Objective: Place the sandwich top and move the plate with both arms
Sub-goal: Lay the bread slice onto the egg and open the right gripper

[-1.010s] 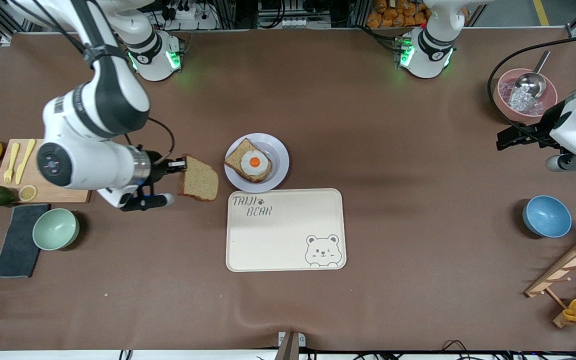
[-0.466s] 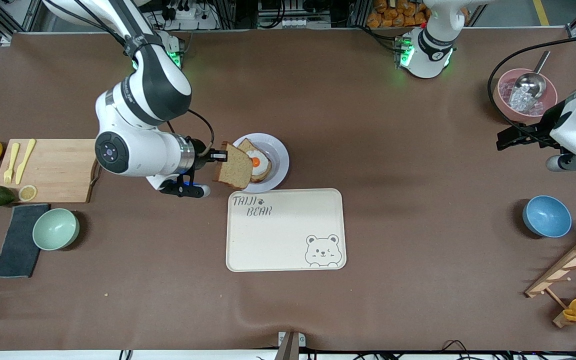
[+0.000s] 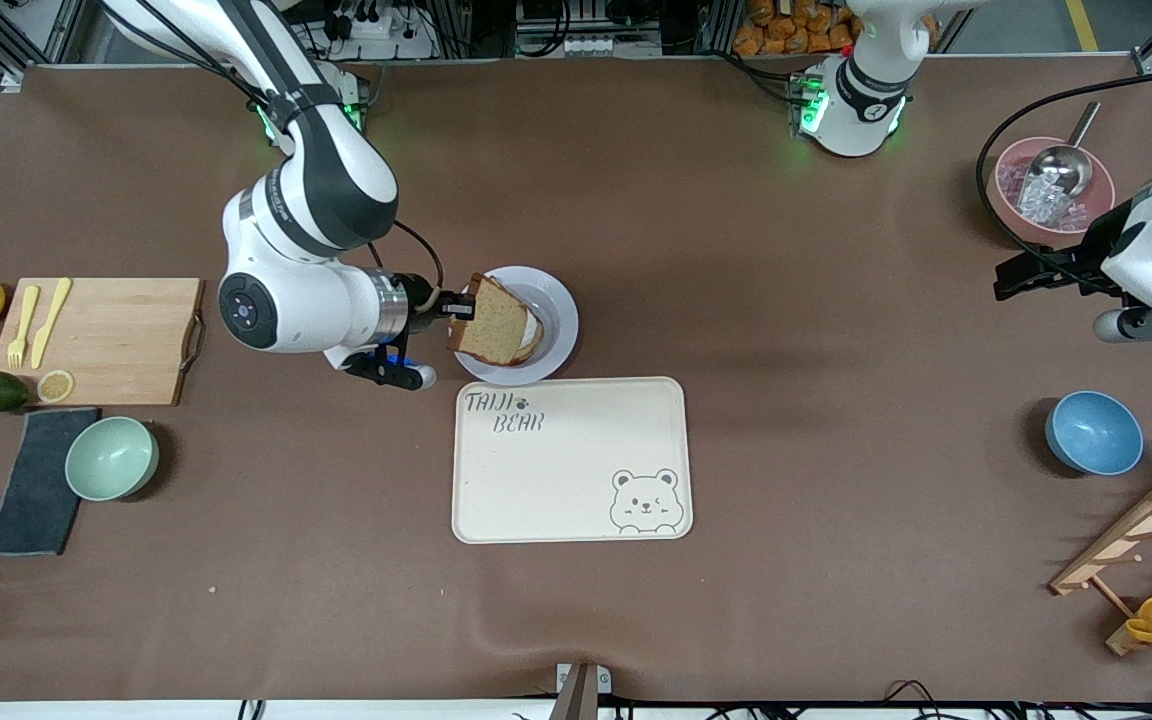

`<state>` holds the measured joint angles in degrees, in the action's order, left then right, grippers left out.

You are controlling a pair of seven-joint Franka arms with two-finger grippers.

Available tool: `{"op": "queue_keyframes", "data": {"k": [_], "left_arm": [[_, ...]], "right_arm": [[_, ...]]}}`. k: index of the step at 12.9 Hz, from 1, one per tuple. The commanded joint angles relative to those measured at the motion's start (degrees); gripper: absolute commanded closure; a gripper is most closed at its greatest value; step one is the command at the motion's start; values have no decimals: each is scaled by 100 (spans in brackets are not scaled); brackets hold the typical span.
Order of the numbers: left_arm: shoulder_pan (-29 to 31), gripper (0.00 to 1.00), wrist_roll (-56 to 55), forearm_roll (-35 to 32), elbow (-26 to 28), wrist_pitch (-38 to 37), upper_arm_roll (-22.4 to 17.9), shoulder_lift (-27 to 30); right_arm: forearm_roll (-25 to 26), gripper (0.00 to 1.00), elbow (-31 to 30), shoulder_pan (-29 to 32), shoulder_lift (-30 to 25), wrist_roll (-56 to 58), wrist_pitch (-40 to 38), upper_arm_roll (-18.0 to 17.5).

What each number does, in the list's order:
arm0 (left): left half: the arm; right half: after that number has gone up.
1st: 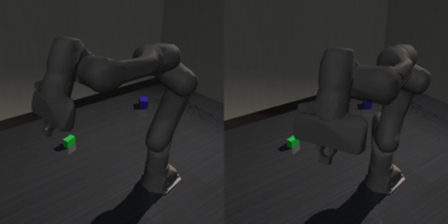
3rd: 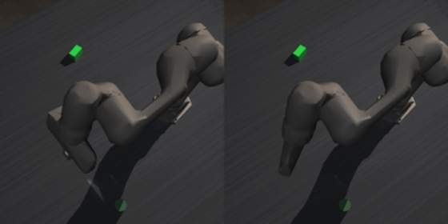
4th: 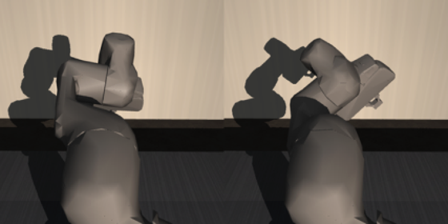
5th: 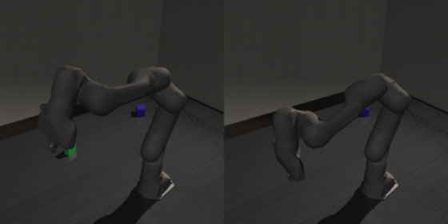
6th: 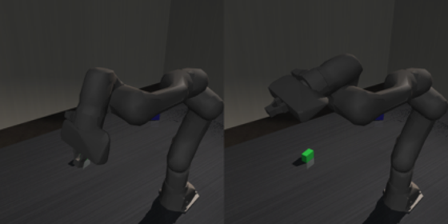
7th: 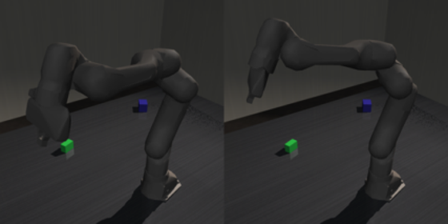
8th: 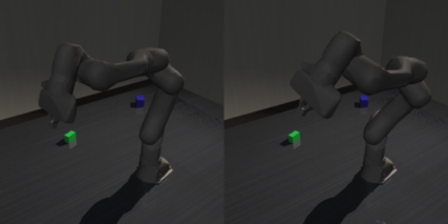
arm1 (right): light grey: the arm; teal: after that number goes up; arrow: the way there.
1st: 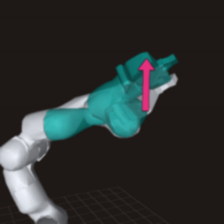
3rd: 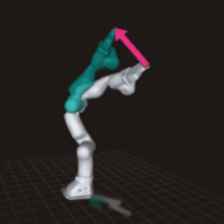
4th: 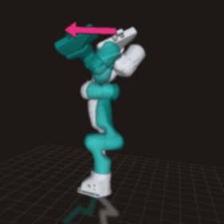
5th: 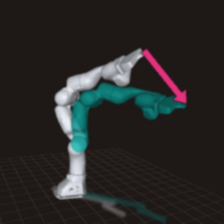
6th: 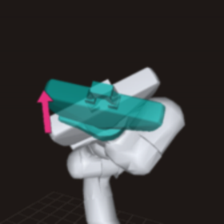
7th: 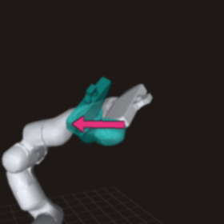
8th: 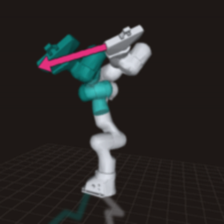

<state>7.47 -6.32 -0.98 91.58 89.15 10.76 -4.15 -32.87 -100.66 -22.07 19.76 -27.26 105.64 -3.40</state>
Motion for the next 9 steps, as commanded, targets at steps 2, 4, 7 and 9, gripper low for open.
{"op": "queue_keyframes", "data": {"k": [2,4,7,9], "left_arm": [[35,0,61,54,-44,-82,-39,168],[44,0,61,28,-35,-73,-39,169],[106,0,61,80,-53,-82,-30,186],[114,0,61,80,-44,-82,-30,186]], "right_arm": [[-149,100,-542,-17,-315,-51,273,-144],[-149,100,-727,-17,-315,2,465,-170],[-158,100,-727,-17,-289,246,510,-240],[-158,100,-780,0,-254,633,545,-258]]}}
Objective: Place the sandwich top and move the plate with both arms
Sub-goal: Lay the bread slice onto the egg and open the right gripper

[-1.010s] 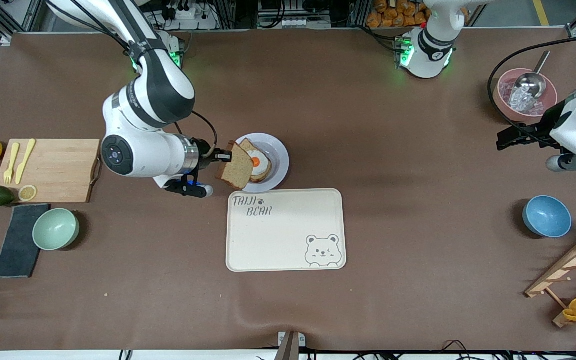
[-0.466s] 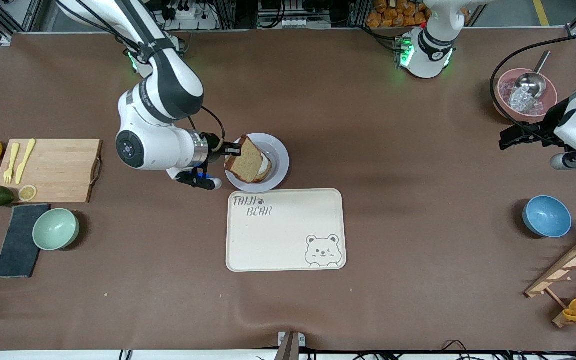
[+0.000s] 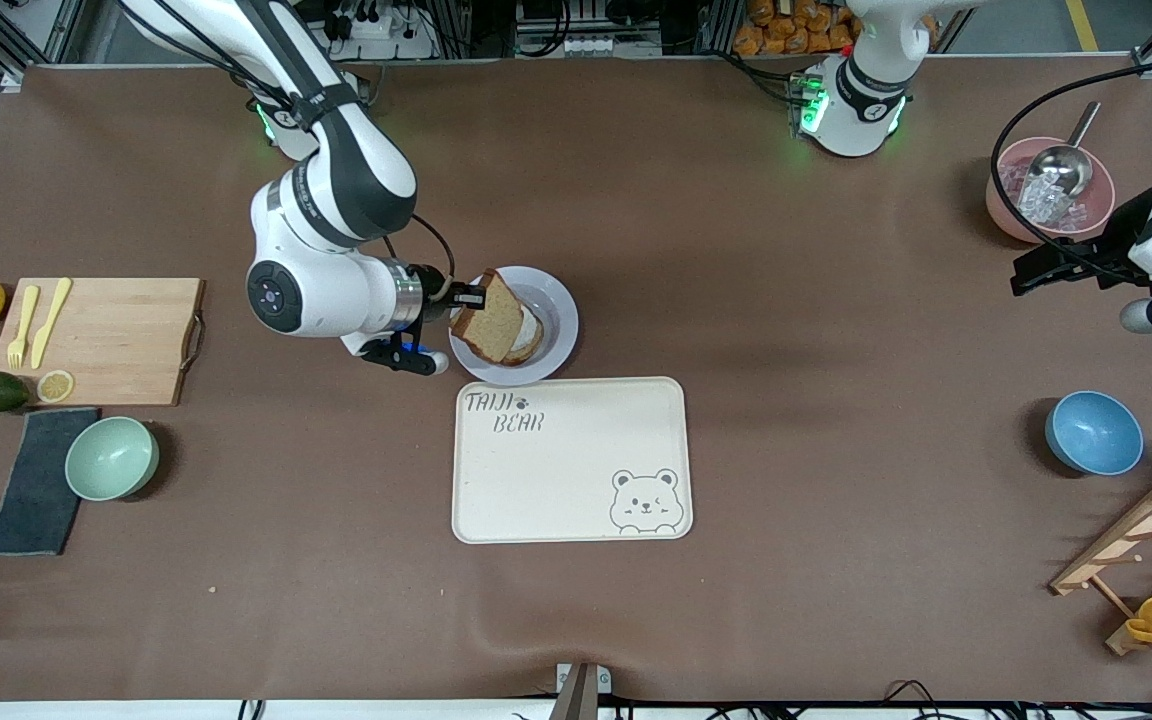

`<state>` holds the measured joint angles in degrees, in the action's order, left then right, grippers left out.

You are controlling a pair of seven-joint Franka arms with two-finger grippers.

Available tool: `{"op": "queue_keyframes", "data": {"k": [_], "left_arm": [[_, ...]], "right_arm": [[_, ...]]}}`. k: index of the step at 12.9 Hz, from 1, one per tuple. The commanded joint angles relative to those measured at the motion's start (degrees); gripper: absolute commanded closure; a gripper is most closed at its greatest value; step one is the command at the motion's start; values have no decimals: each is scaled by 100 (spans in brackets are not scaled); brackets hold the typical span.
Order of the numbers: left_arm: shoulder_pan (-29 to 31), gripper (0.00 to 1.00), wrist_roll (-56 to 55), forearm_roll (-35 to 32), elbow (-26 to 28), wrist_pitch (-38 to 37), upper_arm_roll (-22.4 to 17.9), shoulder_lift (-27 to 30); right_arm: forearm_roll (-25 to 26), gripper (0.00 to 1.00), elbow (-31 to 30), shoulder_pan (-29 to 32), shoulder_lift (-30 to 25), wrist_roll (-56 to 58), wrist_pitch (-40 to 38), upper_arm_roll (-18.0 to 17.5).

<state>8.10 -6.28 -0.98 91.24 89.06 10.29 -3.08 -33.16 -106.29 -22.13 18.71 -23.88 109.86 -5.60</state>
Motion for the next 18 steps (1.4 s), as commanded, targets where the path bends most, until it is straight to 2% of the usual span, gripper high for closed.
{"op": "queue_keyframes", "data": {"k": [1,6,9,11,18], "left_arm": [[60,0,56,80,-10,-73,17,80],[-1,0,39,176,34,-82,87,54],[7,0,39,984,34,-389,79,88],[-2,0,48,1029,34,-407,157,89],[-2,0,39,1012,157,-398,175,10]], "right_arm": [[-129,100,-251,16,-148,401,176,-46],[-138,100,-348,7,-148,743,220,-55],[-374,100,-471,16,-148,1129,290,-64],[-393,100,-681,16,-148,1604,492,-64],[-332,100,-1034,60,-219,1641,449,-47]]}}
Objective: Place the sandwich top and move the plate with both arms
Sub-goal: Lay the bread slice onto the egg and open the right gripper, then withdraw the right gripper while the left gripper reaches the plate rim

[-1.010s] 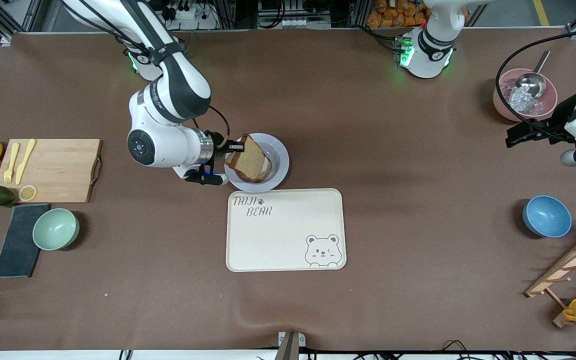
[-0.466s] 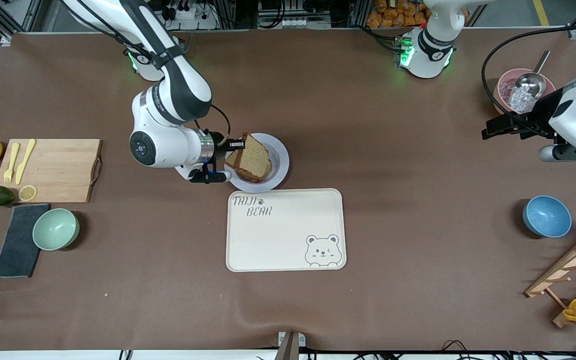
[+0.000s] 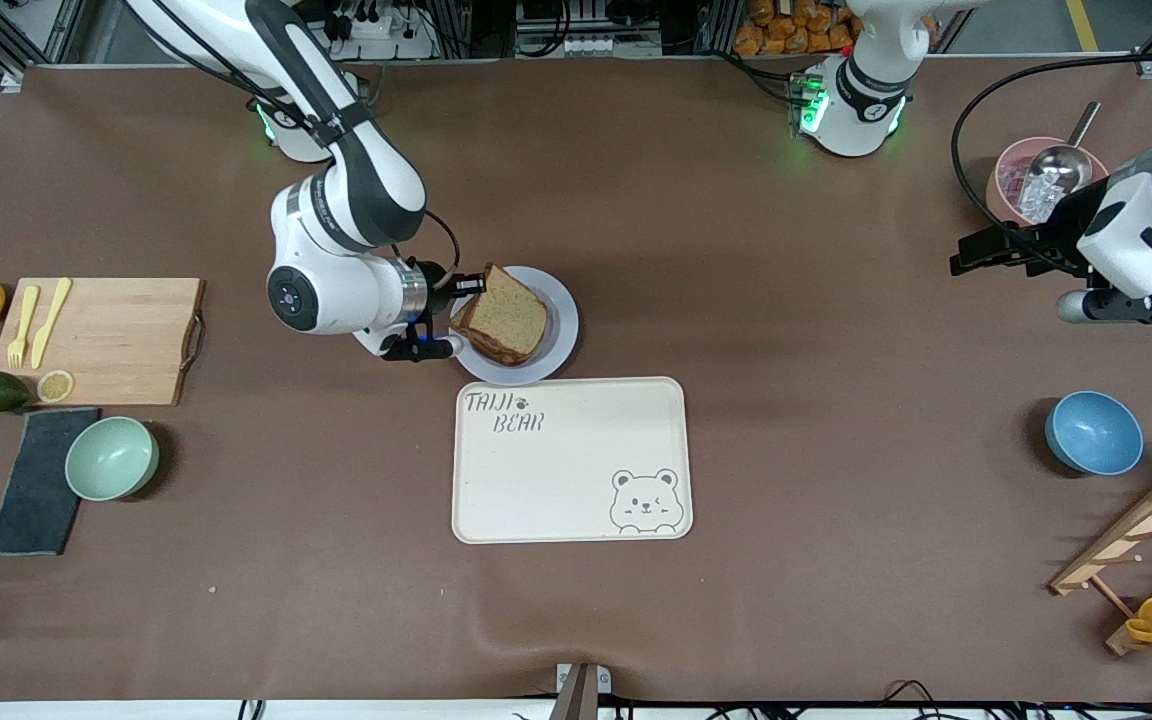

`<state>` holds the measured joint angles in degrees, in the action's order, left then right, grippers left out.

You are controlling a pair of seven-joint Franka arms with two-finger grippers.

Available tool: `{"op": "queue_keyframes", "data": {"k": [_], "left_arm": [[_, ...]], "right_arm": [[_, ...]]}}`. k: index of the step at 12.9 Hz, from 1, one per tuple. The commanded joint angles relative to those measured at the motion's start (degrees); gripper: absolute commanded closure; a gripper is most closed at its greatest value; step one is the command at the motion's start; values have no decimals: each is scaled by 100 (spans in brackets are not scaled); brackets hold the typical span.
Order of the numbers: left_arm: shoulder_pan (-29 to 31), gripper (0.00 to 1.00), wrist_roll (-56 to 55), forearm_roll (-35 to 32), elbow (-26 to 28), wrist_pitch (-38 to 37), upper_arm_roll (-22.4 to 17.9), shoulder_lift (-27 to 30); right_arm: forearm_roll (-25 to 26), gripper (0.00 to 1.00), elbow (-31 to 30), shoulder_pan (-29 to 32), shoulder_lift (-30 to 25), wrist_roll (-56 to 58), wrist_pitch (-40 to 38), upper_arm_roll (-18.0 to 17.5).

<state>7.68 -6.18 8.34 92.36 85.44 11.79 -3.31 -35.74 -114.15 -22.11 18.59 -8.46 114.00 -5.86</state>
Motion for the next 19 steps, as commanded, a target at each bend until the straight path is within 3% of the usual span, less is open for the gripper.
{"op": "queue_keyframes", "data": {"k": [1,2,7,12,14,17,19], "left_arm": [[32,0,29,80,46,-36,26,-3],[32,0,29,80,46,-36,26,-21],[15,0,29,80,54,-27,26,-56],[32,0,29,332,457,244,52,-170],[137,0,38,1489,1027,919,43,-276],[94,0,38,2659,1871,1677,69,-433],[94,0,64,3670,2259,1879,61,-705]], "right_arm": [[-30,61,-248,58,-207,107,26,-20],[23,1,-240,49,-198,125,26,-20],[444,0,-161,172,-233,134,-219,-3],[1454,0,296,821,-435,125,-764,24],[1806,0,375,1155,-540,134,-853,24],[1973,0,376,1814,-646,334,-897,50],[2403,0,376,1886,-795,1105,-888,583]]}}
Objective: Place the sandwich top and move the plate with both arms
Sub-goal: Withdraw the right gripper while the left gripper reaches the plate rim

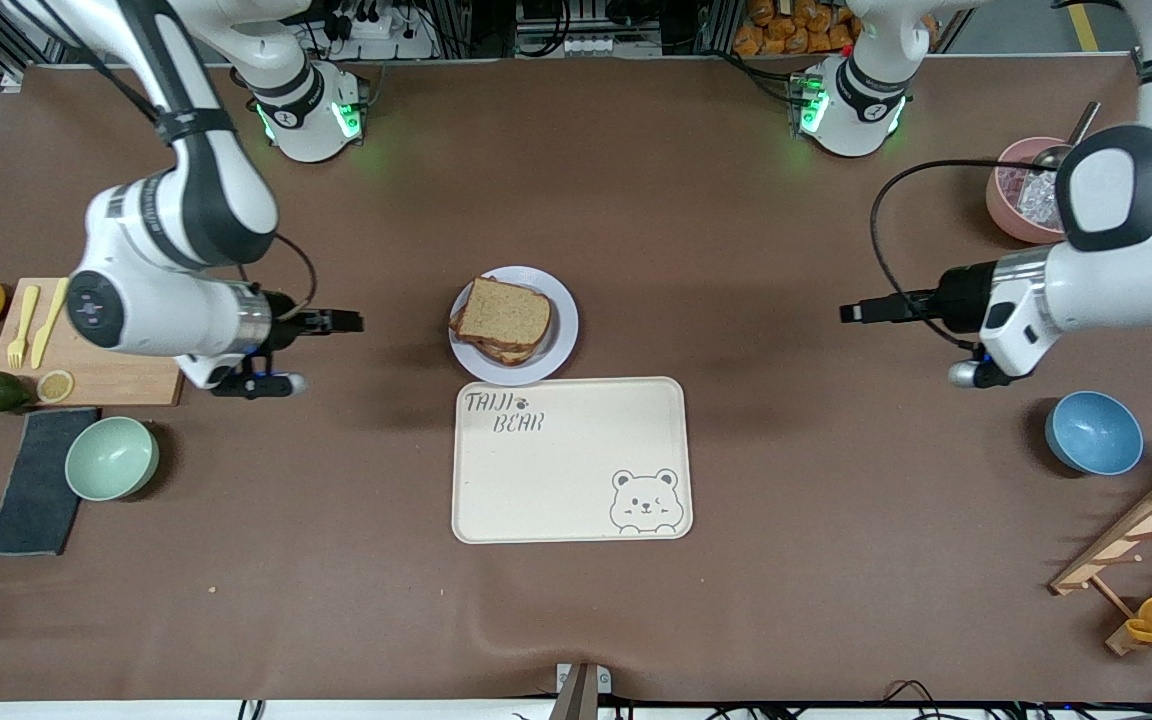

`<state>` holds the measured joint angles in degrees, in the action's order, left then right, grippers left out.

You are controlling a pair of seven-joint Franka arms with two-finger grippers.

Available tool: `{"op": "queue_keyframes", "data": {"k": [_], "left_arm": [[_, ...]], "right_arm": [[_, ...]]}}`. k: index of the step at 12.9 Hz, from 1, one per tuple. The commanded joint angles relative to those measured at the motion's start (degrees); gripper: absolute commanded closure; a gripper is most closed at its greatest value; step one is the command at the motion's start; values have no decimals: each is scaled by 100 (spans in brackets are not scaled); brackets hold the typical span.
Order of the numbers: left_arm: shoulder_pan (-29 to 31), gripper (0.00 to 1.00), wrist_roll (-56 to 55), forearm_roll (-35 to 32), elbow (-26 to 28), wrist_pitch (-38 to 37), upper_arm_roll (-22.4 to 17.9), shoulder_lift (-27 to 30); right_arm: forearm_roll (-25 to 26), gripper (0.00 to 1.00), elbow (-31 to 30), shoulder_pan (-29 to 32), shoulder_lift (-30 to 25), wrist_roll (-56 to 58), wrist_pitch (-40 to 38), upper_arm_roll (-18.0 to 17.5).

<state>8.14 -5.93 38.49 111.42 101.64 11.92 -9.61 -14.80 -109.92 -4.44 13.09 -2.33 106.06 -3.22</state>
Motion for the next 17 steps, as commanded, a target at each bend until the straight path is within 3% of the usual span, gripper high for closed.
{"op": "queue_keyframes", "data": {"k": [1,3,5,6,8,10,12,15,17], "left_arm": [[-14,0,74,773,450,434,126,-145],[-128,0,74,1045,852,890,371,-216],[-128,0,336,1686,1362,1050,565,-216],[-128,0,886,1871,1652,1260,583,-225],[-128,0,1871,2914,2031,1429,619,-496],[-155,0,2803,3347,1945,1437,671,-1241],[-390,0,3813,4338,1918,1455,742,-1717],[-751,0,4573,4939,1901,1657,742,-1886],[-1146,0,5133,5552,1883,1675,742,-1965]], "right_arm": [[355,0,-47,128,-307,844,-94,600],[364,0,-21,119,-404,1486,-94,1172],[914,0,312,93,-527,1691,-111,1403],[1231,0,470,93,-623,1648,-138,1394],[1304,0,760,119,-747,1464,-583,1359],[1287,0,1129,172,-913,1104,-989,1333],[1199,0,1166,399,-1220,1068,-1043,1210],[1067,0,1796,497,-1274,885,-1611,1209],[1067,0,1896,480,-1335,288,-1956,1218]]}}
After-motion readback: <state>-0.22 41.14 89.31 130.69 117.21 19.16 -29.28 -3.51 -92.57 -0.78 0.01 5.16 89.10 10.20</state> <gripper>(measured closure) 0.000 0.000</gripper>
